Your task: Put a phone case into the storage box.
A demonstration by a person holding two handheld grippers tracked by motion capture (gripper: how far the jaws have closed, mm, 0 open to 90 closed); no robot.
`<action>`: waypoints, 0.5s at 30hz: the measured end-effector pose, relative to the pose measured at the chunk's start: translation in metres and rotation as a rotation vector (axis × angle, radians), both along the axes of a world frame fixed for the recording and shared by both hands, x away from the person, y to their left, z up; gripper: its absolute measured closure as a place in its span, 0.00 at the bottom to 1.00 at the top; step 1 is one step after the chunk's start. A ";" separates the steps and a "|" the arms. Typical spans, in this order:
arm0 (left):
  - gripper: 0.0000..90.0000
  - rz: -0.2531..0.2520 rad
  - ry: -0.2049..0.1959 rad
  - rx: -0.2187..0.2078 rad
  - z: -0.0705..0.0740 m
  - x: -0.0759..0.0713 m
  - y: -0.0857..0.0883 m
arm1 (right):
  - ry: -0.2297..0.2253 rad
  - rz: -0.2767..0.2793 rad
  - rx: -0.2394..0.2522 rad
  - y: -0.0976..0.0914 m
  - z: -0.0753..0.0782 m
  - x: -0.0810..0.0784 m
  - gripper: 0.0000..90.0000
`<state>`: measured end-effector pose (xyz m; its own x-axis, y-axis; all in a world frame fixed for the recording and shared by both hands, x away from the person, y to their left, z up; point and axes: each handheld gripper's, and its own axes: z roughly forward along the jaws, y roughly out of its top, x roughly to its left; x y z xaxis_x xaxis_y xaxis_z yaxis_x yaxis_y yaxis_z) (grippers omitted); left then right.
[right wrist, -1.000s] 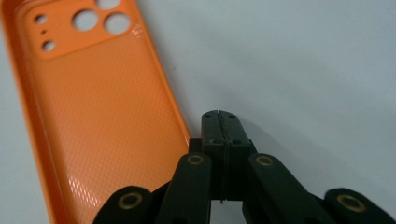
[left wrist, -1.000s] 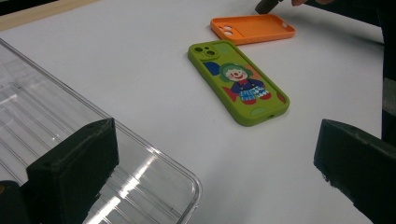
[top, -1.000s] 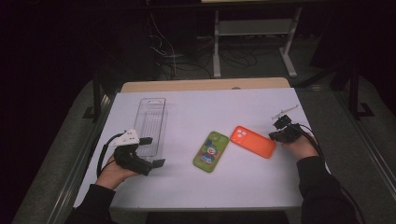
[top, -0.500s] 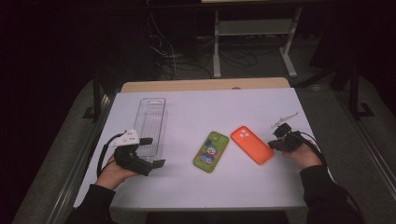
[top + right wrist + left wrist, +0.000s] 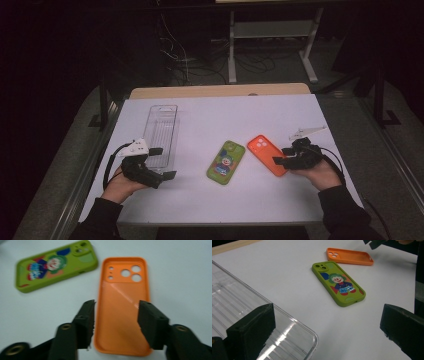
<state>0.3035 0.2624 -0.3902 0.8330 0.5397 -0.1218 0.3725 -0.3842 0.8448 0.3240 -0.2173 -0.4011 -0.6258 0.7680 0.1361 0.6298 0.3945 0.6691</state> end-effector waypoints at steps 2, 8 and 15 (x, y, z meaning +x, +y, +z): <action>0.00 0.004 0.001 -0.001 0.000 0.000 0.000 | 0.008 0.012 0.043 0.007 -0.003 -0.011 0.32; 0.00 0.002 0.001 0.006 0.000 0.000 0.000 | -0.026 0.086 0.065 0.025 -0.013 -0.027 0.16; 0.00 0.001 0.001 0.005 0.000 0.000 0.000 | -0.024 0.126 0.054 0.035 -0.017 -0.036 0.00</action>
<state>0.3033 0.2622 -0.3900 0.8323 0.5412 -0.1200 0.3736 -0.3876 0.8427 0.2881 -0.1822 -0.4184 -0.7203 0.6752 0.1590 0.5614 0.4328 0.7054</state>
